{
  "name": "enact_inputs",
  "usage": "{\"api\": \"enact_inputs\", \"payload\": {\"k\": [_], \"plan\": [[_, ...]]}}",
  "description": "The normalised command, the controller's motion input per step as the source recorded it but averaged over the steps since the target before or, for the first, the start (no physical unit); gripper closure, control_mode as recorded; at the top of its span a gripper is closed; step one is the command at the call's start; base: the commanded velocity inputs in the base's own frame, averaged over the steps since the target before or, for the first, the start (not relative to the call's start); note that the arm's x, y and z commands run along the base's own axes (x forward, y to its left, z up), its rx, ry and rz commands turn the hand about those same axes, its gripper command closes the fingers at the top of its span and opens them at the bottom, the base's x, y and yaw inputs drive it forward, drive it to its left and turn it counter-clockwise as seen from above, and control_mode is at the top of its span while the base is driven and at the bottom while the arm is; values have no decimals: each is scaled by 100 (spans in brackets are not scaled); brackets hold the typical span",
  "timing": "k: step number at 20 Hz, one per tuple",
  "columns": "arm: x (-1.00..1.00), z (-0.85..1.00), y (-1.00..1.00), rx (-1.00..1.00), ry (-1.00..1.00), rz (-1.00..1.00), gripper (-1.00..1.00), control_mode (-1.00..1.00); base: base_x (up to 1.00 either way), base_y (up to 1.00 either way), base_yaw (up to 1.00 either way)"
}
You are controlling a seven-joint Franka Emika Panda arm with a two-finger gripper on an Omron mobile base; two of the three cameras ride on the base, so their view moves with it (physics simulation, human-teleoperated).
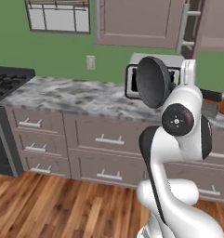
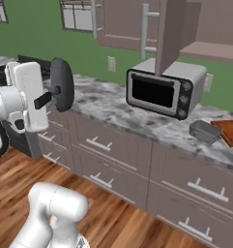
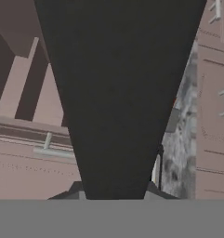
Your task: Pick the pan from the cabinet and place it on the stove. Then turn on the stove burner for the pan.
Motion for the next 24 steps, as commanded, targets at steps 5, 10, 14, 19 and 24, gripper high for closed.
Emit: {"api": "enact_inputs", "payload": {"k": [5, 10, 14, 19, 24], "plan": [[0, 0, 0, 0, 0, 0, 100, 100, 45, 44, 12], [0, 0, 0, 0, 0, 0, 100, 100, 64, 44, 9], [0, 0, 0, 0, 0, 0, 100, 100, 70, 46, 6], [0, 0, 0, 0, 0, 0, 100, 100, 68, 47, 5], [0, 0, 0, 0, 0, 0, 100, 100, 65, 55, 2]]}}
